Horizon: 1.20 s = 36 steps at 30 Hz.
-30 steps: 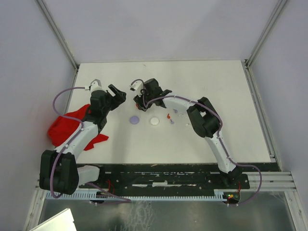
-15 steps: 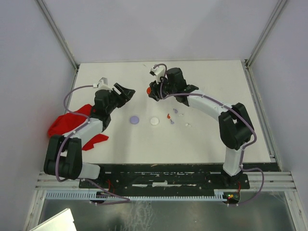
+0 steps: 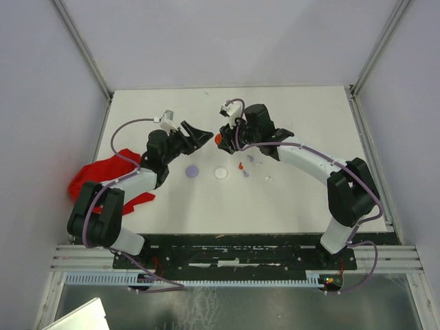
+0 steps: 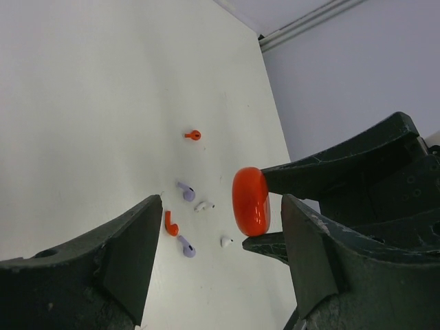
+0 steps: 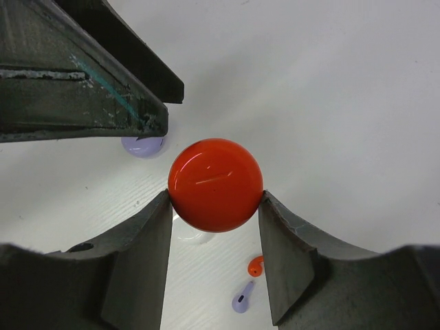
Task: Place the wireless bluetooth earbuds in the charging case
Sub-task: Pick up the charging case at the center of the board.
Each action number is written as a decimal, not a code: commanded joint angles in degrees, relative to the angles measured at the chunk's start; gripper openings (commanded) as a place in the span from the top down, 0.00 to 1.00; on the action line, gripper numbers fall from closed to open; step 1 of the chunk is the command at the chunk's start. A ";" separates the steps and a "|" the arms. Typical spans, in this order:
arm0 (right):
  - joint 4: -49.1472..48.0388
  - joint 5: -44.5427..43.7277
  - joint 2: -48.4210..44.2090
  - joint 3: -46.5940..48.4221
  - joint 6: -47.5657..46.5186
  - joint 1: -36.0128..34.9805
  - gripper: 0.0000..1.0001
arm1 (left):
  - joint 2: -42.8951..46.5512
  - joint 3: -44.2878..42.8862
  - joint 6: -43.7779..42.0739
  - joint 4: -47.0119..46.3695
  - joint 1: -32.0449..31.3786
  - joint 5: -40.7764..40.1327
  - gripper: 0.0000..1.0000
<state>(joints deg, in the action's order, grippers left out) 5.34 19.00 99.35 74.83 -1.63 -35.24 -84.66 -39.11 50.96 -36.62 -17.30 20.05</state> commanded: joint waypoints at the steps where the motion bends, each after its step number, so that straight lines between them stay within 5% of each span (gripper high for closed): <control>1: -1.13 1.11 -3.11 -0.01 0.40 -0.17 0.77 | -0.53 -0.88 1.10 -4.97 -0.91 3.00 0.24; 36: -0.86 2.44 -2.06 0.93 0.49 -0.10 0.78 | -7.86 -1.68 7.27 -17.24 -2.12 7.90 0.49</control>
<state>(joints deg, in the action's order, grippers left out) 5.67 20.58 99.15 74.74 -1.52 -35.24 -92.44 -39.48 56.36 -49.65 -19.16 26.17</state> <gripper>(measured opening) 0.567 0.529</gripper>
